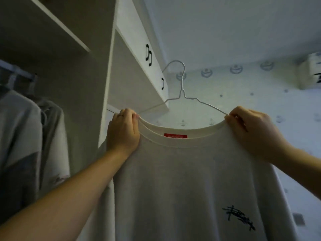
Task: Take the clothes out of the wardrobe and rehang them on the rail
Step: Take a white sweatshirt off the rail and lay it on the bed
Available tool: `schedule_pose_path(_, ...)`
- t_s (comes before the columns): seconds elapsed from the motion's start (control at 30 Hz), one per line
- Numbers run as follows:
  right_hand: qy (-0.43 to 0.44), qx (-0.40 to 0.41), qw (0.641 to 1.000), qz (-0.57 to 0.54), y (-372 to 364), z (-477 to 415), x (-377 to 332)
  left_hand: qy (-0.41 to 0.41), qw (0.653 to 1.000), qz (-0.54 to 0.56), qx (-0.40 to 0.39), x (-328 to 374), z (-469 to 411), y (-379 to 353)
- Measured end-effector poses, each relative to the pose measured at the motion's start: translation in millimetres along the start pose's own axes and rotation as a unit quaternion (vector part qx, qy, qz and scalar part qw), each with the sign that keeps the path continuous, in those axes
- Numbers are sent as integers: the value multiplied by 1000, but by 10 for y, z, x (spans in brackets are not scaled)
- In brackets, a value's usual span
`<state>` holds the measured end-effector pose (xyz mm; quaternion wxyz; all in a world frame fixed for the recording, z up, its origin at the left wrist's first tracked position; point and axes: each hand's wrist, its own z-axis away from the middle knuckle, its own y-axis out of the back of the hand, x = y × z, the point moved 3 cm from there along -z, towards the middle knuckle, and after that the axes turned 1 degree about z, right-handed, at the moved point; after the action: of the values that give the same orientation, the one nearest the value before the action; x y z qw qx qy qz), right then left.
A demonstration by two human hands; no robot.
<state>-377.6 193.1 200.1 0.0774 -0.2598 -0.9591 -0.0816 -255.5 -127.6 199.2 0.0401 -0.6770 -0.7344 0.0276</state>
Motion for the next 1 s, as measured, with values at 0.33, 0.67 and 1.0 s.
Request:
schedule_pose_path(0.33,-98,-113,986,77,1005,1321,1307,38,977,185,-96,1603,1213,-1541)
schedule_pose_path(0.67,-230,-192,943,145,1196,3110,2108,33,927,266,-262,2665,2962,-3108)
schedule_pose_path(1.0,-431,-269,841,187,871,4623,2910,-1,847,363,-389,3541,4373,-4755)
